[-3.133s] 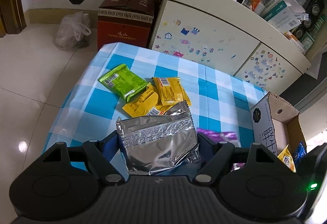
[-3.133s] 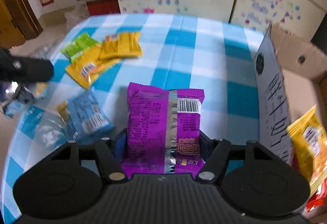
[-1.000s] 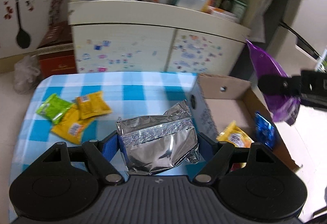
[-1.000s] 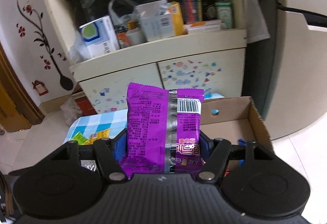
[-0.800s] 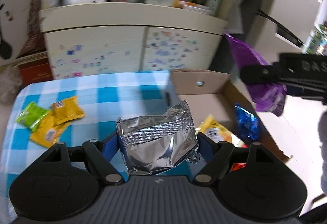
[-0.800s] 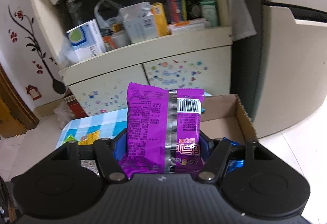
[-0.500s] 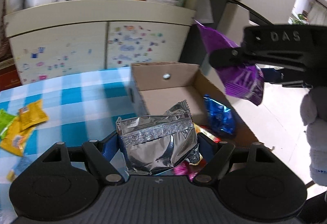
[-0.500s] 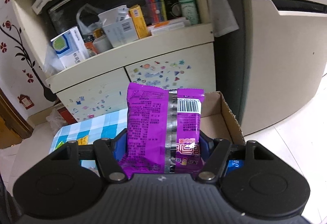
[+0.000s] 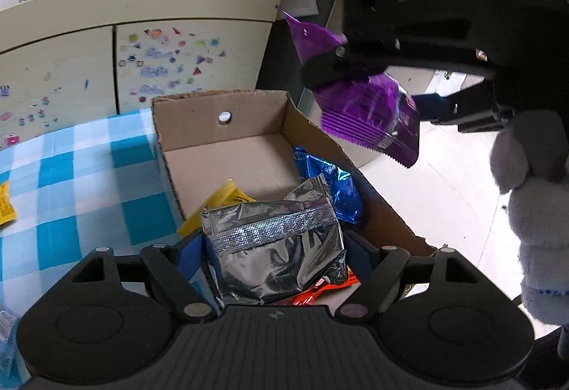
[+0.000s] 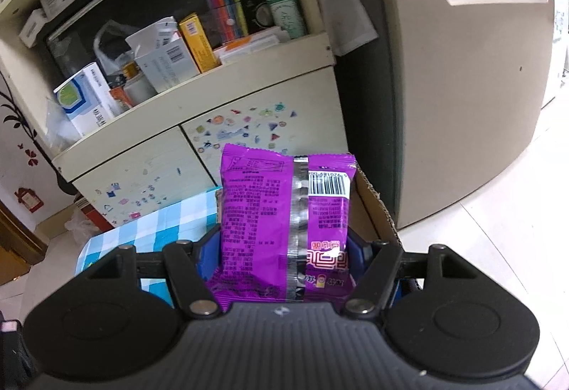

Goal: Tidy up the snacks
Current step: 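Open both grippers to drop the silver and purple packets into the box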

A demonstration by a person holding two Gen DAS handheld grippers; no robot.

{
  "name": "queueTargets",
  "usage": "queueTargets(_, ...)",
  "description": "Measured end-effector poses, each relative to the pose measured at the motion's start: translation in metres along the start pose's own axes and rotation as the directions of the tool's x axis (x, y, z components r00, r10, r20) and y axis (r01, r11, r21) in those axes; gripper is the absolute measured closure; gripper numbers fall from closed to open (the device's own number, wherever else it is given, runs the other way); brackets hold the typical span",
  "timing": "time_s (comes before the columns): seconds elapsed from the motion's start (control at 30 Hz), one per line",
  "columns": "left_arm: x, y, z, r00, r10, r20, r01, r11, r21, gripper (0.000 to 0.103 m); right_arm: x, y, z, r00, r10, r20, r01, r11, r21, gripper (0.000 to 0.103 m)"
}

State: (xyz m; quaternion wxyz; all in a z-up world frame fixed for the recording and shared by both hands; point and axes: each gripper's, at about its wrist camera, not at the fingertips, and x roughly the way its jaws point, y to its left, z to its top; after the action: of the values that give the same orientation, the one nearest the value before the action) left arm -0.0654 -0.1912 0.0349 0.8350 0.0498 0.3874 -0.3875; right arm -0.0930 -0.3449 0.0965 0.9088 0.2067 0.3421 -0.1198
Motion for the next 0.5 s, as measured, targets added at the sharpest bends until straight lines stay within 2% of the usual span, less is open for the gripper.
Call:
queueTargets(0.1, 0.001, -0.003, -0.001, 1.0, -0.02, 0.002, 0.02, 1.0, 0.007, 0.012, 0.004, -0.002, 0.0, 1.0, -0.02, -0.008, 0.02, 1.0, 0.019, 0.033)
queueTargets(0.13, 0.001, -0.003, 0.0, 1.0, -0.02, 0.005, 0.02, 1.0, 0.004, 0.006, 0.005, -0.003, 0.0, 1.0, -0.027, -0.01, 0.027, 0.999, 0.027, 0.032)
queueTargets(0.17, -0.001, -0.003, 0.001, 1.0, -0.017, 0.011, 0.017, 1.0, 0.0, 0.003, 0.006, -0.004, 0.001, 0.999, -0.033, -0.012, 0.033, 0.999, 0.031, 0.025)
queueTargets(0.2, -0.003, -0.003, 0.002, 1.0, -0.018, 0.02, 0.018, 1.0, -0.002, 0.002, 0.006, -0.004, 0.001, 0.999, -0.045, -0.011, 0.045, 0.998, 0.036, 0.018)
queueTargets(0.23, -0.006, -0.003, 0.004, 0.999, -0.024, 0.027, 0.024, 1.0, -0.002, 0.002, 0.006, -0.004, 0.0, 0.999, -0.051, -0.006, 0.051, 0.998, 0.038, 0.017)
queueTargets(0.5, -0.018, 0.006, 0.008, 1.0, 0.018, 0.018, -0.017, 0.999, -0.037, 0.002, 0.004, 0.001, 0.001, 1.0, -0.021, 0.012, 0.021, 0.999, 0.025, 0.017)
